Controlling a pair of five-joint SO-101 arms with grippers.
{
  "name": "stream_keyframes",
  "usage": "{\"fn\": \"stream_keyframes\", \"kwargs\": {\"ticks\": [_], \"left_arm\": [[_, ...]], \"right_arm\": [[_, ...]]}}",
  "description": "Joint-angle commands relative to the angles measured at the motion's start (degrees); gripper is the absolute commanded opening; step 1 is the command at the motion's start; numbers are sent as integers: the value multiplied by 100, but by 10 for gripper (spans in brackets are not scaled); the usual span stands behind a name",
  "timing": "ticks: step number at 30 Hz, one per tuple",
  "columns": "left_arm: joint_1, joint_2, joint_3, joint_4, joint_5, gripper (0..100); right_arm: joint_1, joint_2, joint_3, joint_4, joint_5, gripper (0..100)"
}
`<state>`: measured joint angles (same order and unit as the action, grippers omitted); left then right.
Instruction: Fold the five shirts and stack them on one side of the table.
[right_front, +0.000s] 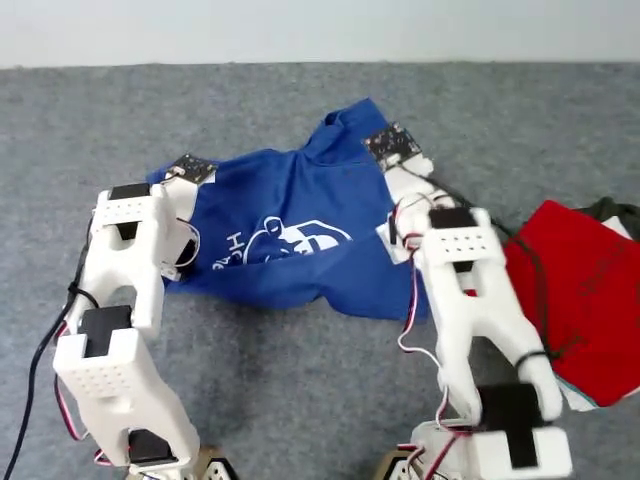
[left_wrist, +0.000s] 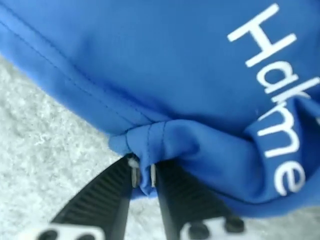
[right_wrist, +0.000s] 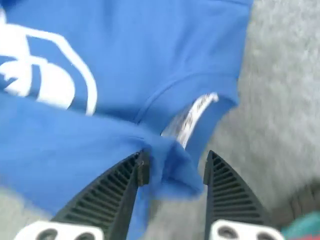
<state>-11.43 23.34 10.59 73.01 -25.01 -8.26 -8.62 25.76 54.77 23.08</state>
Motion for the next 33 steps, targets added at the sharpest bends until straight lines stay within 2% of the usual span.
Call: {"fn": "stream_keyframes", "kwargs": {"ticks": [1, 4, 8, 16, 33], "left_arm": [[-9, 26, 66, 281, 79, 14], [-9, 26, 75, 334, 79, 15], [-9, 26, 84, 360, 79, 15], [0, 26, 84, 422, 79, 15], [-9, 26, 84, 422, 79, 15]], "right_arm": [[-4, -778, -440, 1341, 185, 180], [22, -1165, -246, 1771, 246, 180], [-4, -1455, 659, 1710, 220, 180], [22, -1587, 2242, 470, 211, 182], [40, 31, 2629, -1024, 211, 175]]}}
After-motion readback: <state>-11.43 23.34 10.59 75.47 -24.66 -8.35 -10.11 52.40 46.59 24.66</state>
